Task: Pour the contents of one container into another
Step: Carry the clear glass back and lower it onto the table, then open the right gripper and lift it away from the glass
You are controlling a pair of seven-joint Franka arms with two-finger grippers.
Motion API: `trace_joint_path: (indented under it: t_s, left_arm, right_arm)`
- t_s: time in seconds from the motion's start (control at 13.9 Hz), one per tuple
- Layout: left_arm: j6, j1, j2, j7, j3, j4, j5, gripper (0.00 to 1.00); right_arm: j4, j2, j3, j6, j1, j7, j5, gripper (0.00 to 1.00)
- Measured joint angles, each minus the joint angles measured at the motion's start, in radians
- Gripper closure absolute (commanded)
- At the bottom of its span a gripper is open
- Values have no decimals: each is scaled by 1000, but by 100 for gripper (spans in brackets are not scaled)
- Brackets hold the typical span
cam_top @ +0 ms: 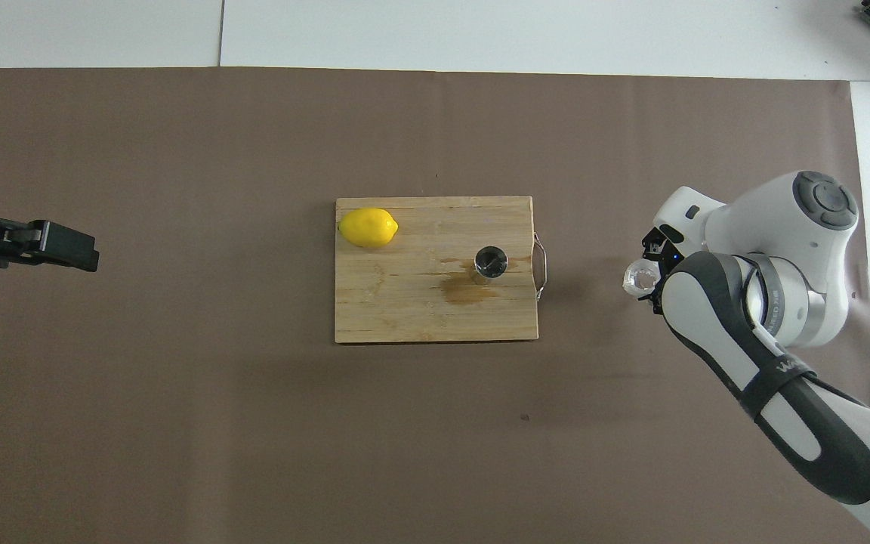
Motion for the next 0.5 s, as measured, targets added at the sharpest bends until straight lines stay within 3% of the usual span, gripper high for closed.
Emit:
trace_joint_path:
  t_s: [0.14, 0.22, 0.29, 0.36, 0.5]
  left_arm:
    - [0, 0, 0, 0, 0, 0, 0, 0]
    - [0, 0, 0, 0, 0, 0, 0, 0]
    - [0, 0, 0, 0, 0, 0, 0, 0]
    - [0, 0, 0, 0, 0, 0, 0, 0]
    - [0, 0, 0, 0, 0, 0, 0, 0]
  right_arm:
    - [-24, 5, 0, 22, -16, -25, 10, 100]
    - [-30, 9, 0, 26, -20, -29, 11, 85]
    - [-36, 12, 0, 27, -22, -29, 11, 52]
    - [-38, 14, 0, 28, -22, -29, 11, 1]
    - [-39, 15, 1, 28, -22, -29, 11, 0]
